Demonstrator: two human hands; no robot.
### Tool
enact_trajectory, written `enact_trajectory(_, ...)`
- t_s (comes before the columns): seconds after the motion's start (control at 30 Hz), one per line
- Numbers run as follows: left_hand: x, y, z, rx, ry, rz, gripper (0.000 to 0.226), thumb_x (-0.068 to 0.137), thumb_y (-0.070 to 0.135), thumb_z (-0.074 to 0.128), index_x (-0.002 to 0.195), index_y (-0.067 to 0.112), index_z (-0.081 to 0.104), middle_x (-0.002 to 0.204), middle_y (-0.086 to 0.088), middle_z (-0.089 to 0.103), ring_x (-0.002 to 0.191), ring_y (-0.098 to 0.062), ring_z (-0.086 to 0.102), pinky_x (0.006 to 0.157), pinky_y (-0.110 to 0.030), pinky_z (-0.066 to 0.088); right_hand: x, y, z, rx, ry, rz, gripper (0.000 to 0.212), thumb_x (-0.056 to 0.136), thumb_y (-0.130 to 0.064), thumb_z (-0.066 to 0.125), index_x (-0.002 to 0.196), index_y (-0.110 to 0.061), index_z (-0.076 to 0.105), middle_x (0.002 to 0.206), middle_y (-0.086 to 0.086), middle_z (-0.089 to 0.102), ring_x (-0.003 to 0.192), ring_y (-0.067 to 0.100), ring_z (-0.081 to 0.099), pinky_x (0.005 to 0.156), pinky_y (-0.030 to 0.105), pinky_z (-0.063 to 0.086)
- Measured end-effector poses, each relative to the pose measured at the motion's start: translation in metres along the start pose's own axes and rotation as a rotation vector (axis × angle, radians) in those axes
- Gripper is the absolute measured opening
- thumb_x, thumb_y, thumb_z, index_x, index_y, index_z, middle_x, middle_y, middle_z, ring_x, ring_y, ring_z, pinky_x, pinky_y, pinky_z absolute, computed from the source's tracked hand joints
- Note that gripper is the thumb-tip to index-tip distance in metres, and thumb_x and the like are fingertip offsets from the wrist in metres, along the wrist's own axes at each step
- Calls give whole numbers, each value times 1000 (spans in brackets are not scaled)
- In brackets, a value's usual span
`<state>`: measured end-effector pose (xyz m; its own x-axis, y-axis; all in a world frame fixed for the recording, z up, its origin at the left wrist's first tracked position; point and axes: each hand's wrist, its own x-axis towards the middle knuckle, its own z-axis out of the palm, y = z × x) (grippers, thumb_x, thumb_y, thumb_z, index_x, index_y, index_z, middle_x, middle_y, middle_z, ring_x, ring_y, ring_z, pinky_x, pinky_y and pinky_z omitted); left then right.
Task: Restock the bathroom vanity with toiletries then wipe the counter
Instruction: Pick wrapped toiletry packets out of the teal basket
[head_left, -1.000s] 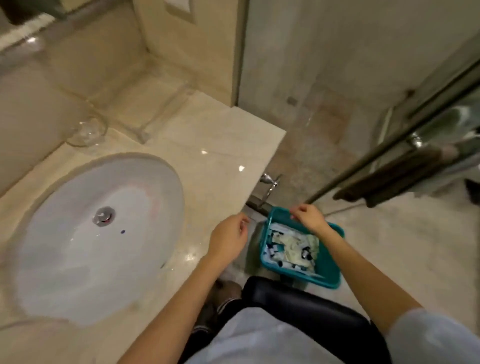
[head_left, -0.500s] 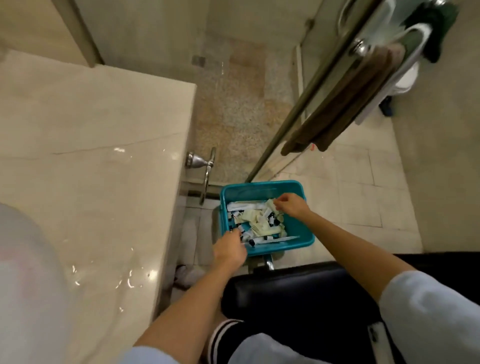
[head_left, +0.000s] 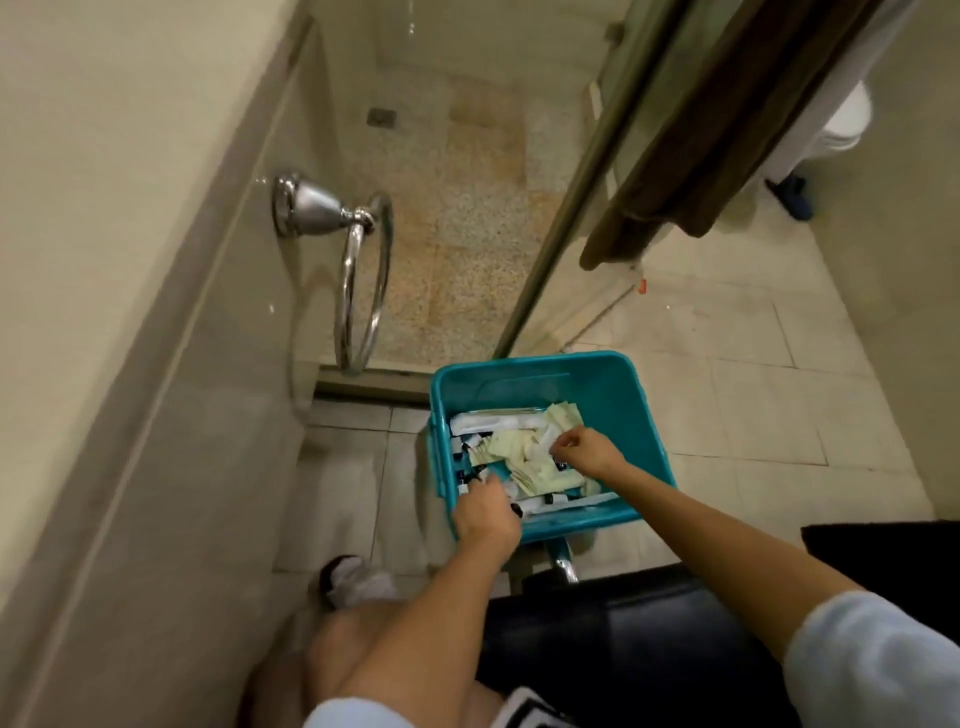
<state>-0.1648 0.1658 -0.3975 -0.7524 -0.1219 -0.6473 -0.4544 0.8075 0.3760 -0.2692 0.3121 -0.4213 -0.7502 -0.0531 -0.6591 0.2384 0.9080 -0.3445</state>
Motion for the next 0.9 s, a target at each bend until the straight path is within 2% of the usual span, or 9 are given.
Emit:
enact_trajectory(0.13,4,2,24,-3,26,-47,37,91,20,54,127,13,46,126,-9,54,113,-26,58,90,-35,51,14,34,10,21,-28,-22,18,87,-30,61,94,-17,71,102,4,70,96,20,64,84,30,49)
enact_trajectory(0.23,12,6,38,34,6,-57,38,91,18,54,128,14,44,126,-10,53,113,-28,57,91,-37,51,23,61,19,27,-70,-5,14,86,-32,61,89,-20,68,98,4,70,93,22,64,82,32,50)
enact_trajectory(0.37,35,17,54,90,-34,-52,45,92,18,52,134,13,39,131,-12,49,116,-30,55,92,-39,49,41,88,32,76,-74,26,18,87,-34,60,95,-19,65,97,7,69,92,25,63,83,37,51)
enact_trajectory(0.47,55,27,62,104,-66,-31,48,93,21,51,138,12,37,135,-12,46,119,-29,52,92,-37,46,52,104,40,121,-61,61,21,86,-31,62,96,-13,68,95,7,70,93,23,64,81,32,50)
enact_trajectory(0.57,76,33,65,105,-77,1,44,93,22,51,135,13,40,133,-13,48,118,-29,52,92,-37,46,61,115,45,184,-49,97,12,85,-25,65,88,-13,66,93,5,67,93,21,62,81,30,47)
enact_trajectory(0.67,101,32,57,133,-74,28,40,92,20,51,131,13,44,131,-13,48,116,-30,52,89,-37,46,73,120,46,234,-24,124,8,85,-18,66,79,-16,62,89,3,63,91,19,60,82,27,44)
enact_trajectory(0.77,130,25,37,157,-36,44,36,90,16,53,125,12,50,127,-13,52,112,-30,55,84,-35,47,90,118,49,235,-18,147,21,84,-17,64,64,-23,60,87,4,67,91,22,63,82,30,47)
enact_trajectory(0.9,172,13,6,178,12,63,36,89,14,55,125,14,51,127,-12,51,112,-31,55,87,-36,47,120,108,57,336,-48,188,10,87,-19,63,77,-16,64,90,7,69,90,25,65,84,37,52)
